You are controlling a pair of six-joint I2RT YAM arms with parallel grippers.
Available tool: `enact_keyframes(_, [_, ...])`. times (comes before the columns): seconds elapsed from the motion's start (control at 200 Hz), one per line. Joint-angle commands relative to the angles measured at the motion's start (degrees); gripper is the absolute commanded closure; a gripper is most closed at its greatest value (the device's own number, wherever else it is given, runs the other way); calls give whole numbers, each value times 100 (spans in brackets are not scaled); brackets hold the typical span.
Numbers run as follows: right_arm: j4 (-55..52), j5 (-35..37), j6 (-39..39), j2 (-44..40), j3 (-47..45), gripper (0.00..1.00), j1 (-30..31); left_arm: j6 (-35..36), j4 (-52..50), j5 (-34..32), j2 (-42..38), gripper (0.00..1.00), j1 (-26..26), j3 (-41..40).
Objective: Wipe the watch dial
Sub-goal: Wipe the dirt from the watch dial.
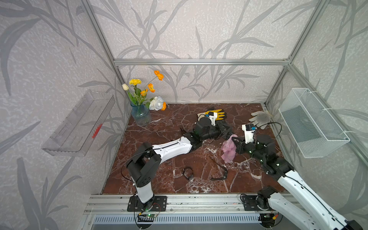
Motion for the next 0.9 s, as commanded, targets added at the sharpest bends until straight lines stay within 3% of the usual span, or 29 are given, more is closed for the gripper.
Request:
enact_keyframes(0.0, [521,-785,-132,60,2,100,27,-70,373,139,-319,100,-105,-40])
enact_keyframes(0.125, [1108,-1668,-156,17,-148,100,44,-84,379,146,-296,100,-121,-38])
enact_keyframes(0.29, [1128,-1730,-208,-114,-185,100,47,-117,390,150,-267,100,-123,-46])
enact_keyframes(0.35, [820,-1195,-196,-137,-120,100,51,-122,387,163,-275,100,-131,-45])
enact_keyframes(0.48, [-629,820,-160,-16,357,100,51,-131,386,185,-270,100,-139,-28])
enact_keyframes(0.56, [-907,1213,-151,-5,444,100,50,-144,388,217,-276,100,-155,-23])
enact_keyframes(0.73, [-542,667,-144,-30,353,100,47,-158,385,218,-284,100,-165,-42])
enact_keyframes(0.895, [462,-810,-203,-162,10,100,49,-166,412,199,-278,100,-174,-96])
